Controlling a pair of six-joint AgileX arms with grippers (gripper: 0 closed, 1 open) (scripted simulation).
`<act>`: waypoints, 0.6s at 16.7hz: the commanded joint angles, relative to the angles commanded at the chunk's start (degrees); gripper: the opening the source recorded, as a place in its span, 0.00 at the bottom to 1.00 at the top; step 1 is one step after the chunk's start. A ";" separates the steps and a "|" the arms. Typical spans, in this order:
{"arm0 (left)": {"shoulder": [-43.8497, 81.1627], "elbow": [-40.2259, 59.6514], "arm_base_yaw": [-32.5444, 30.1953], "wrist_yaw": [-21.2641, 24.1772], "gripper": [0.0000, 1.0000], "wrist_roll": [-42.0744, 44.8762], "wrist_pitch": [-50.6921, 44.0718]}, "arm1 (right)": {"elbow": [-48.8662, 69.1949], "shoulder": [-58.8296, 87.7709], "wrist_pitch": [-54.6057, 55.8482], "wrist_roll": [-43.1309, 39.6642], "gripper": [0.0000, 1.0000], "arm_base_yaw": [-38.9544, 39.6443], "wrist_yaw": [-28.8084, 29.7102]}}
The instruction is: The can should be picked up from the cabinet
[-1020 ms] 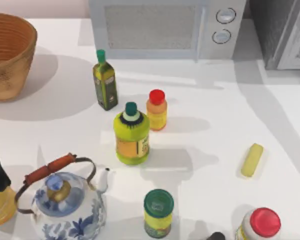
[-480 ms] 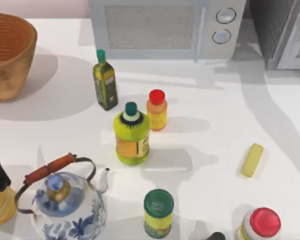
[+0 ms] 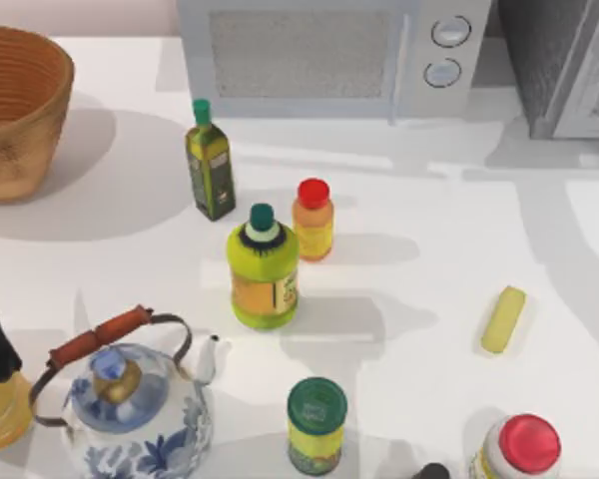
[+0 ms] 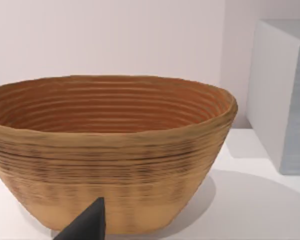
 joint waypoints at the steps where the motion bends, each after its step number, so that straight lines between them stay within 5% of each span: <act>1: 0.00 0.00 0.00 0.00 1.00 0.00 0.00 | -5.17 -3.30 1.38 -0.05 0.00 -1.15 -1.17; 10: 0.00 0.00 0.00 0.00 1.00 0.00 0.00 | -61.49 -39.14 16.49 -0.39 0.00 -13.55 -13.83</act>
